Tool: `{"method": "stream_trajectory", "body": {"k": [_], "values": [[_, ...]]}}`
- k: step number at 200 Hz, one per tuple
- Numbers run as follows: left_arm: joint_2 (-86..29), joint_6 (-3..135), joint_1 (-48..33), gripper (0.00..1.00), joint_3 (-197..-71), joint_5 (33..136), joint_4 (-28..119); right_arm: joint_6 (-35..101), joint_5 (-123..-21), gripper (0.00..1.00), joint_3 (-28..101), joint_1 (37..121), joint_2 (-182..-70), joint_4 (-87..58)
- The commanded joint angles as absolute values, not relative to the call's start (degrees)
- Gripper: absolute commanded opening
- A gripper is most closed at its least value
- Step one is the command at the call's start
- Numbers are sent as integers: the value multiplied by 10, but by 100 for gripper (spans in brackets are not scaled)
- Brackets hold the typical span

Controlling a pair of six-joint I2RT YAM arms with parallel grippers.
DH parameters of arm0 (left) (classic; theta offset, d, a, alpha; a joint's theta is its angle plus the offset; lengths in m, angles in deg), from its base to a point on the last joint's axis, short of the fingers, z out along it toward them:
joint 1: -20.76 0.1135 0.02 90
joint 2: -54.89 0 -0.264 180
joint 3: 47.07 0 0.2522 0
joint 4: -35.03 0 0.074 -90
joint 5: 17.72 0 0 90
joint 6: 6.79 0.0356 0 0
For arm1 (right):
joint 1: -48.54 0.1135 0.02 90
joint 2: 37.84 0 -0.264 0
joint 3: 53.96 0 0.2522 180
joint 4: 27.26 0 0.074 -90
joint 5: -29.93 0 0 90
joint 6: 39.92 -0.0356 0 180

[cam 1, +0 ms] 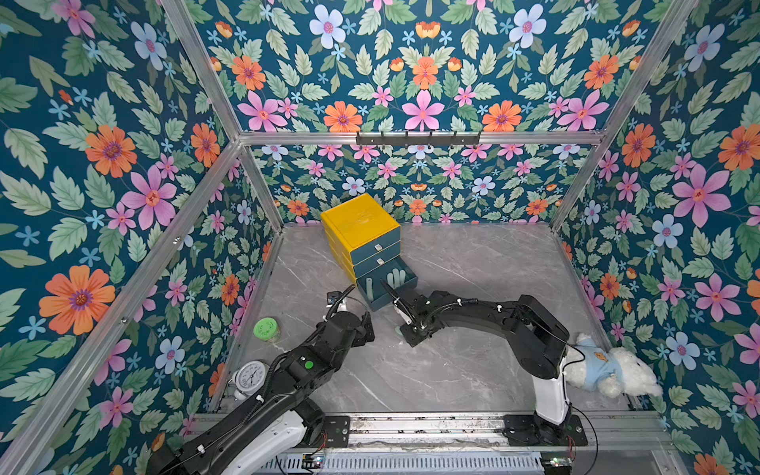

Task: Place the fruit knives into the drawer by color
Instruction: Pick up the fruit knife from the center of the board.

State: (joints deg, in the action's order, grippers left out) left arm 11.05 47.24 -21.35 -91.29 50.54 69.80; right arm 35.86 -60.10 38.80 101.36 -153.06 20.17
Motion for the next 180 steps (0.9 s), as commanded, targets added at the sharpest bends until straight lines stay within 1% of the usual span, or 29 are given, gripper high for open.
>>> {"method": "stream_trajectory", "body": {"k": [1, 12, 23, 80, 111, 128, 161, 180], "values": [[109, 468, -213, 99, -912, 493, 708, 381, -587, 43, 394, 1019, -1549, 253], [110, 466, -213, 99, -908, 494, 707, 382, -578, 40, 394, 1020, -1554, 253], [111, 466, -213, 99, -906, 495, 706, 385, -570, 38, 398, 1025, -1559, 257], [117, 463, -213, 99, -905, 495, 711, 401, -520, 37, 406, 1045, -1579, 269], [119, 460, -213, 99, -905, 494, 712, 398, -522, 29, 400, 1048, -1584, 261], [121, 459, -213, 99, -904, 495, 711, 389, -524, 22, 390, 1048, -1579, 249], [118, 459, -213, 99, -907, 499, 710, 376, -532, 13, 355, 1046, -1533, 194], [118, 460, -213, 99, -907, 500, 710, 369, -545, 10, 338, 1043, -1496, 156]]}}
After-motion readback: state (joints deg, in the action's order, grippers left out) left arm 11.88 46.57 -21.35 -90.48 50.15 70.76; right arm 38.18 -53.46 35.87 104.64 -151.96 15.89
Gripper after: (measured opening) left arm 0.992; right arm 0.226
